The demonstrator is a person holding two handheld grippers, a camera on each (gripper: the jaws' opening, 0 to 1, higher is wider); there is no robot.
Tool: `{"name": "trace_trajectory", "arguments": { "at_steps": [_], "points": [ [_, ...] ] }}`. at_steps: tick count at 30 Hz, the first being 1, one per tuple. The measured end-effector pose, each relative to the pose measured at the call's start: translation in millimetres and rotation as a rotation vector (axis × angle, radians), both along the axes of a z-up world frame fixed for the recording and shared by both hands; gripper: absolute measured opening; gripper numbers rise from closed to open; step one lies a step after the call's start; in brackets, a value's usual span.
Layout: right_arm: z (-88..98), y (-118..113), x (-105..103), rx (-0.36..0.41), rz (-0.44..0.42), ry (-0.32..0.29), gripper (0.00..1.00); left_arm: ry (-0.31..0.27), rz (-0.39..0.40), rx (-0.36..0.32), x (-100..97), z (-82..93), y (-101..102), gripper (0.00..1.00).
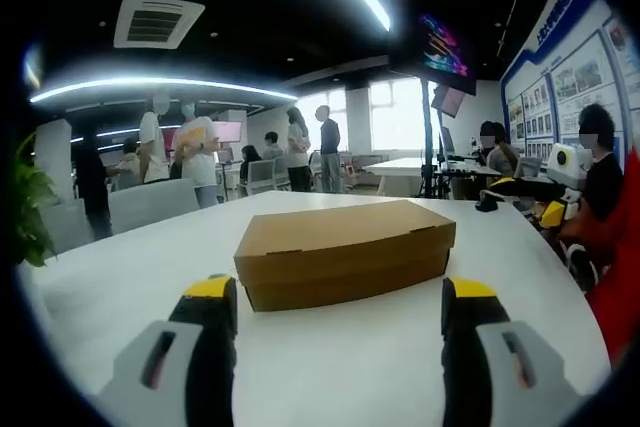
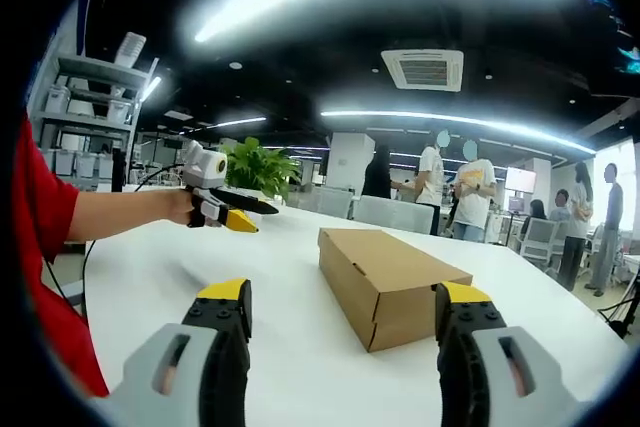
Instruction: Operate the shoe box by opening the lid, removing the specified soft item, and placing it in the target area until the item is outside and the box remains undamaged.
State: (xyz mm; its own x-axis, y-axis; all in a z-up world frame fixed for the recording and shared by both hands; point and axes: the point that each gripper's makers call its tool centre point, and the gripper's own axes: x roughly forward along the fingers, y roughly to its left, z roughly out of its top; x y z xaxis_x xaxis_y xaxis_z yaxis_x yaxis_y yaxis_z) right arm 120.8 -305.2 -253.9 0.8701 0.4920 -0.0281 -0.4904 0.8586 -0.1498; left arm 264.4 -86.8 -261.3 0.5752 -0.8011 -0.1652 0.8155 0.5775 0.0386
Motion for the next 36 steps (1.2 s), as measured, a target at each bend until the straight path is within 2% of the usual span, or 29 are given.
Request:
{"name": "trace_trajectory", "arguments": {
  "at_steps": [5,8,12,19,24,36],
  "points": [
    [-0.6,0,3,0.005,0.001,0.005,0.77,0.000,-0.008,-0.006,1.6,3.2,-1,0.87],
    [-1.7,-1,3,-0.009,-0.003,0.005,0.72,-0.001,-0.013,0.004,0.6,2.9,-3,0.87],
    [-0.4,3,2,0.023,0.012,0.010,0.77,0.002,-0.020,-0.008,4.3,7.0,-4,0.87],
    [-0.6,2,6,0.021,0.002,0.009,0.78,0.006,-0.025,-0.038,5.1,5.6,-14,0.87],
    [-0.8,0,3,0.025,-0.006,0.010,0.77,0.013,-0.031,-0.030,5.2,2.0,-18,0.88],
    [0.6,4,12,0.059,-0.018,0.006,0.81,0.010,-0.059,-0.017,15.6,2.8,-18,0.88]
  ]
}}
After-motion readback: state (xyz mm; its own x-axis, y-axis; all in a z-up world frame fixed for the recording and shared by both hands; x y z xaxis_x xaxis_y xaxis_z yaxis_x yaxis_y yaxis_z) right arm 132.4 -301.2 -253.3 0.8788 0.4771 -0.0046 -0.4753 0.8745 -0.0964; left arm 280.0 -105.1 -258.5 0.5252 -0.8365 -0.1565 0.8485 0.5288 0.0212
